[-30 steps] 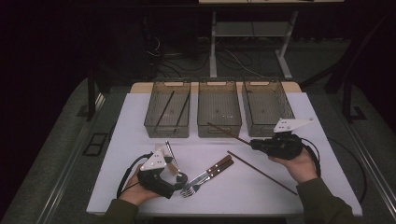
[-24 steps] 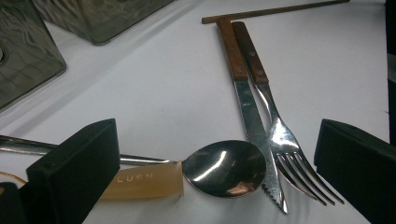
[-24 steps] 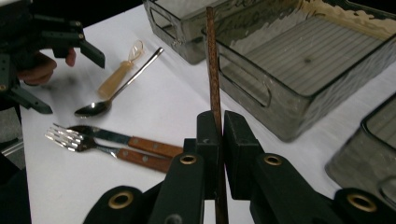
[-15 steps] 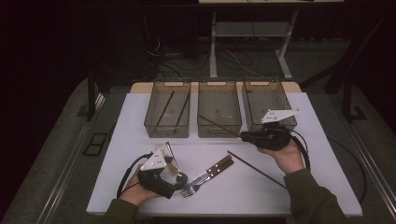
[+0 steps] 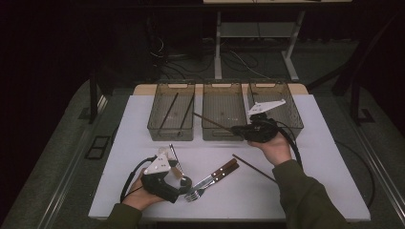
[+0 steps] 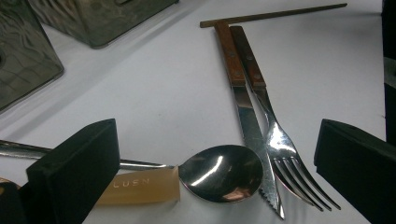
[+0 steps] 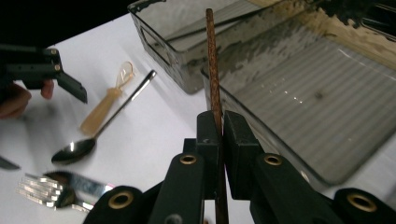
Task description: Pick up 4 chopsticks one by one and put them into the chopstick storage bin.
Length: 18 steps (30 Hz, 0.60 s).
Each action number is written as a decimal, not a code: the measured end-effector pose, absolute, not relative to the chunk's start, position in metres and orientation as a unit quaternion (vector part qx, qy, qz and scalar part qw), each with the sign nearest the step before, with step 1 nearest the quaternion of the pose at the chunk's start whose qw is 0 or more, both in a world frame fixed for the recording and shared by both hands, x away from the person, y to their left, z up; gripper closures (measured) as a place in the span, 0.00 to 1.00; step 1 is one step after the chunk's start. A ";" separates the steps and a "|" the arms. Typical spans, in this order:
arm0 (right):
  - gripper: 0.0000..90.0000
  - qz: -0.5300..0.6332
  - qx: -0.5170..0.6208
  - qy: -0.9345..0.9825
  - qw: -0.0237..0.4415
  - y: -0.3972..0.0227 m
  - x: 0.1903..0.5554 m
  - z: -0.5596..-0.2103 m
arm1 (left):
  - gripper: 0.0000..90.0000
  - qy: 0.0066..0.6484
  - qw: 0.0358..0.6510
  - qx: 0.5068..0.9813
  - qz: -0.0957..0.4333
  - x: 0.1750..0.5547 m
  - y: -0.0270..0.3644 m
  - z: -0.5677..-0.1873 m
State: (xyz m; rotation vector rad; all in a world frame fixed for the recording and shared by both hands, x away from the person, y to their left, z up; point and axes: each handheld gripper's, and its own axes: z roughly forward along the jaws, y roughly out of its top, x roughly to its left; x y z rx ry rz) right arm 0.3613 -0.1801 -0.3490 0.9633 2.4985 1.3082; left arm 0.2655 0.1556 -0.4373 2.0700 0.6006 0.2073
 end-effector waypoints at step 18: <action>0.94 0.426 0.349 0.830 0.090 -0.128 0.410 -0.337 | 0.00 0.242 0.465 0.847 0.086 0.265 0.153 -0.438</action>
